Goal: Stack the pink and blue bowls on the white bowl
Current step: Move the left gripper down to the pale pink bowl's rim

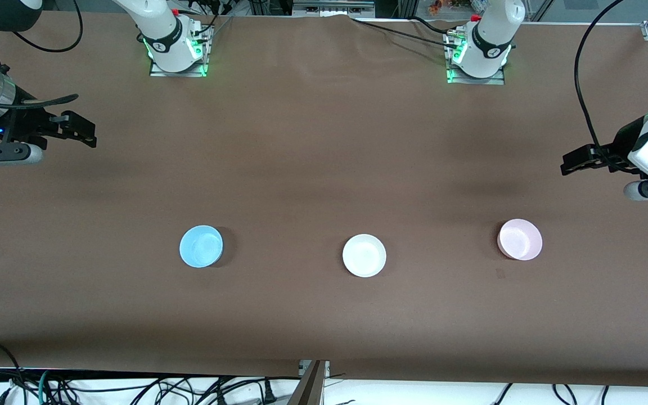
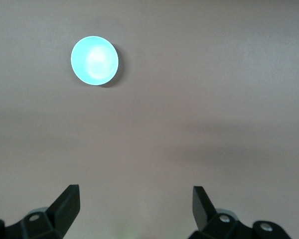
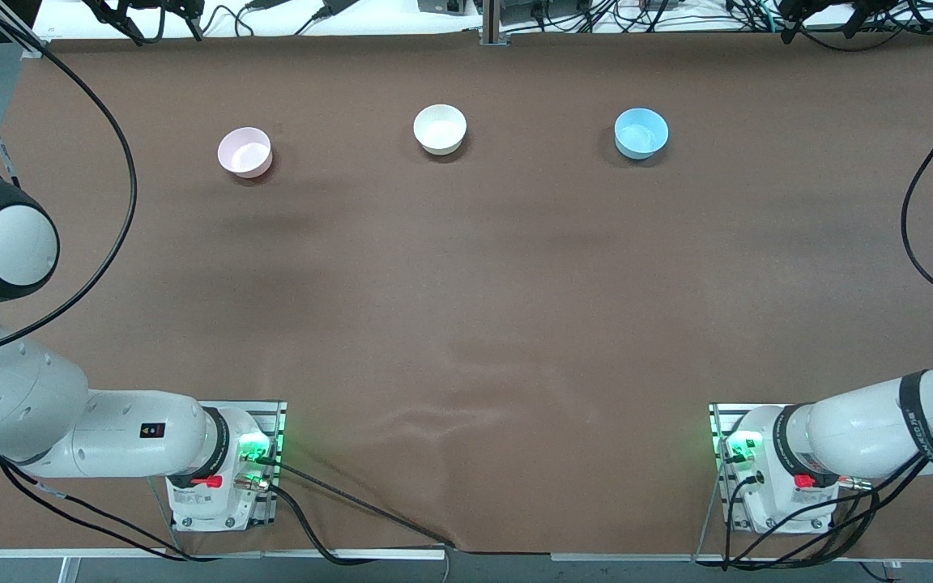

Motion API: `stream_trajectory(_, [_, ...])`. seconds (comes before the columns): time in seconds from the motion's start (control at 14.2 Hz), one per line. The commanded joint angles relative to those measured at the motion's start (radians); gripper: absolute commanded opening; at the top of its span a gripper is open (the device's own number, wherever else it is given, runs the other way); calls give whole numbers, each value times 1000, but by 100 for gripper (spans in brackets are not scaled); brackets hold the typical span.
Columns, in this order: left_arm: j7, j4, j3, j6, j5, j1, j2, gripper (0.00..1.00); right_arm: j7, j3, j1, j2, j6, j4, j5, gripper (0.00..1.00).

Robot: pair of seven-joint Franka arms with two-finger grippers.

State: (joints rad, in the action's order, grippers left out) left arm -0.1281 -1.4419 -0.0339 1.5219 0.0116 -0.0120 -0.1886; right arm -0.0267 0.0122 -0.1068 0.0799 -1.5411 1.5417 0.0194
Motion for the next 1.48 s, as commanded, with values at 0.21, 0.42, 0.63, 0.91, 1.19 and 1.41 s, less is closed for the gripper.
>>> stream_trajectory(0.21, [-2,5,11,-3,-13,-5,-8,100,8,-18,1,-8,4,-6,7,100])
stream_trajectory(0.42, [50,-11,28,35,-13,-29,-48,100,8,-20,1,-8,1,-6,8,100])
stream_trajectory(0.63, [117,-41,35,141,-13,-59,-119,100,8,-21,1,-9,1,-6,10,100])
stream_trajectory(0.91, [127,-58,35,303,-12,-85,-256,100,8,-21,1,-9,1,-6,8,100])
stream_trajectory(1.19, [232,-86,37,464,71,-123,-377,100,8,-21,1,-9,2,-6,8,100])
stream_trajectory(1.41, [333,-187,72,641,139,-126,-399,100,8,-20,1,-9,1,-6,8,100])
